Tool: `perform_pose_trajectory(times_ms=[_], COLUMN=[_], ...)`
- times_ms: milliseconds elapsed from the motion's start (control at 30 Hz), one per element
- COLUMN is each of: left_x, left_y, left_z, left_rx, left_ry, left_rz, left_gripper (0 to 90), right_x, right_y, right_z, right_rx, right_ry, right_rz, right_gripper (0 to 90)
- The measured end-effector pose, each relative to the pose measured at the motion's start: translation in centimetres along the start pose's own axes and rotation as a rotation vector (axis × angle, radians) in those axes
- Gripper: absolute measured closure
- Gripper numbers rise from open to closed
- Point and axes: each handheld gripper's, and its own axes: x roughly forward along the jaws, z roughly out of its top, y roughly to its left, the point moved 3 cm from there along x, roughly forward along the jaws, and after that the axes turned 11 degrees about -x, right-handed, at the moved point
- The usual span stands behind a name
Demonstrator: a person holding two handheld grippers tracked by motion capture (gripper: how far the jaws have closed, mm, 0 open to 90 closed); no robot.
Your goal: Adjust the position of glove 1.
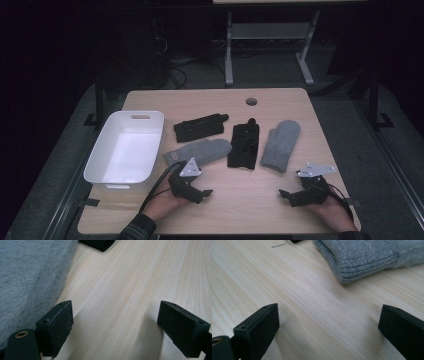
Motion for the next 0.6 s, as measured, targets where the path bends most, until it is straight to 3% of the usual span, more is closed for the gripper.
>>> perform_pose_trajectory(times_ms=[100, 167, 233, 267, 300, 333, 367, 400, 433, 467, 500, 600], left_x=[0.0, 0.0, 0.0, 0.0, 0.0, 0.0, 0.0, 0.0, 0.0, 0.0, 0.0, 0.0], left_y=[0.0, 0.0, 0.0, 0.0, 0.0, 0.0, 0.0, 0.0, 0.0, 0.0, 0.0, 0.0], left_z=[0.0, 0.0, 0.0, 0.0, 0.0, 0.0, 0.0, 0.0, 0.0, 0.0, 0.0, 0.0], left_rx=[0.000, 0.000, 0.000, 0.000, 0.000, 0.000, -0.001, -0.001, -0.001, -0.001, 0.000, -0.003], left_ry=[0.000, 0.000, 0.000, 0.000, 0.000, -0.001, -0.001, -0.001, -0.001, -0.001, -0.001, -0.004], left_rz=[0.000, 0.000, 0.000, 0.000, 0.000, 0.000, -0.001, -0.001, -0.001, -0.001, -0.001, -0.002], left_gripper=[12.4, 12.5, 12.5, 12.5, 12.5, 12.5, 12.5, 12.5, 12.5, 12.5, 12.5, 12.5], right_x=[0.0, -0.5, -0.6, -1.1, -1.1, -1.2, -1.6, -1.6, -1.7, -1.7, -1.7, -1.7], right_y=[-0.1, -0.4, -0.4, -0.5, -0.5, -0.6, -0.8, -0.8, -1.3, -1.3, -1.7, -2.4], right_z=[0.0, 0.3, 0.3, 0.7, 0.7, 0.8, 1.3, 1.3, 2.0, 2.0, 2.6, 3.5], right_rx=[-0.003, 0.004, 0.009, 0.012, 0.012, 0.013, 0.013, 0.013, -0.002, -0.002, 0.003, 0.014], right_ry=[0.002, 0.018, 0.023, 0.011, 0.011, 0.010, -0.001, -0.001, -0.008, -0.008, -0.006, -0.009], right_rz=[0.001, -0.007, -0.012, -0.017, -0.017, -0.020, -0.026, -0.026, -0.035, -0.035, -0.023, -0.010], right_gripper=[5.6, 16.1, 16.7, 25.3, 25.3, 30.0, 41.2, 41.2, 53.7, 53.7, 67.5, 87.8])
